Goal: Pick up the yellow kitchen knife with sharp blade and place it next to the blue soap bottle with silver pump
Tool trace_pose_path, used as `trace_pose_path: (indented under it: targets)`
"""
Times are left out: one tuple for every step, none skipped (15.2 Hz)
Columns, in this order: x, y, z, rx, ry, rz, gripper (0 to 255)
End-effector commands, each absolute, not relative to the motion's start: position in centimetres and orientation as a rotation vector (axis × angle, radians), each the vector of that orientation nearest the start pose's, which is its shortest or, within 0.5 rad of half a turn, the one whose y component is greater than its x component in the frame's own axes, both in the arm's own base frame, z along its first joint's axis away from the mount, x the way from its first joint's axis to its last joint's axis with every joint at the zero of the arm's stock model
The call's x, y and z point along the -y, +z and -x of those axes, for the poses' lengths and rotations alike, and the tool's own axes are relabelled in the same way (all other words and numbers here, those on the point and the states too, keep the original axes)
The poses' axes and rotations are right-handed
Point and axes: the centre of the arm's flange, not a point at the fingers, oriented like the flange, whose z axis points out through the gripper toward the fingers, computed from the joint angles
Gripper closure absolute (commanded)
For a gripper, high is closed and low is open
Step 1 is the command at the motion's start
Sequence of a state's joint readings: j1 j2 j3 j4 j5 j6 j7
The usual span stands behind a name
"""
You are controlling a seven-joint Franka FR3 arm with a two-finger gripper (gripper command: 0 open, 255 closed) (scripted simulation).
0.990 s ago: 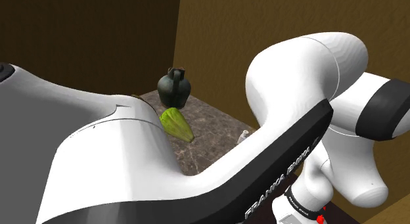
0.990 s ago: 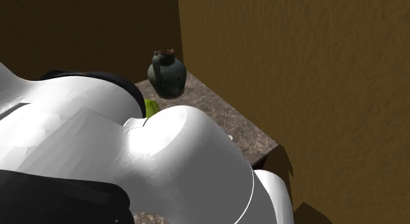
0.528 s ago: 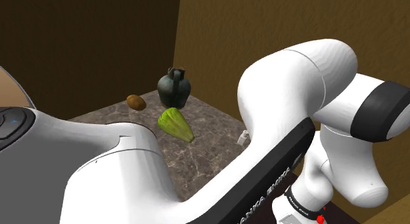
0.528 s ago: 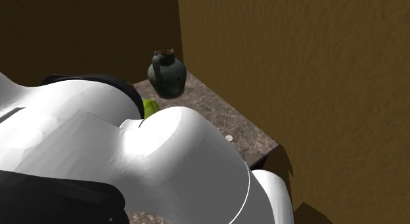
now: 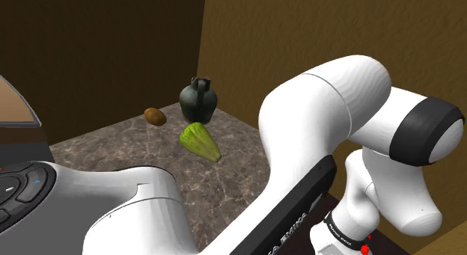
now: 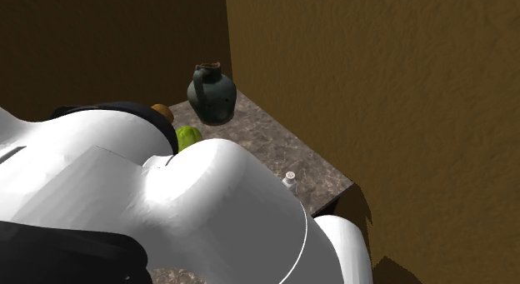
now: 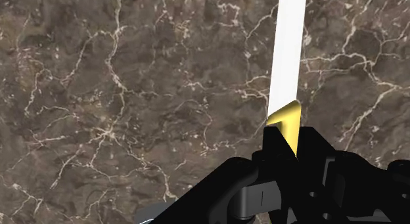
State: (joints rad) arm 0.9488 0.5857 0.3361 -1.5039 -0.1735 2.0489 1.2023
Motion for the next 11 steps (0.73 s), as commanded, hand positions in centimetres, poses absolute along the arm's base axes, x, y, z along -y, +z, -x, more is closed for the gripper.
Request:
trace_pose_path:
  targets:
    - [-65.8,32.8,-24.2,0.175,0.047,3.132,255]
    - [-65.8,32.3,-24.2,0.175,0.047,3.132,255]
    - [-65.8,31.7,-24.2,0.175,0.047,3.132,255]
    - [-65.8,31.2,-24.2,0.175,0.047,3.132,255]
    - [-65.8,30.7,-24.2,0.175,0.047,3.132,255]
    - [-65.8,30.1,-24.2,0.175,0.047,3.132,255]
    - [-65.8,29.6,-24.2,0.175,0.047,3.132,255]
    - [-65.8,29.1,-24.2,0.175,0.047,3.132,255]
    - [-65.8,28.6,-24.2,0.175,0.047,3.132,255]
    - [-65.8,28.0,-24.2,0.175,0.047,3.132,255]
    - [-65.8,27.5,-24.2,0.175,0.047,3.132,255]
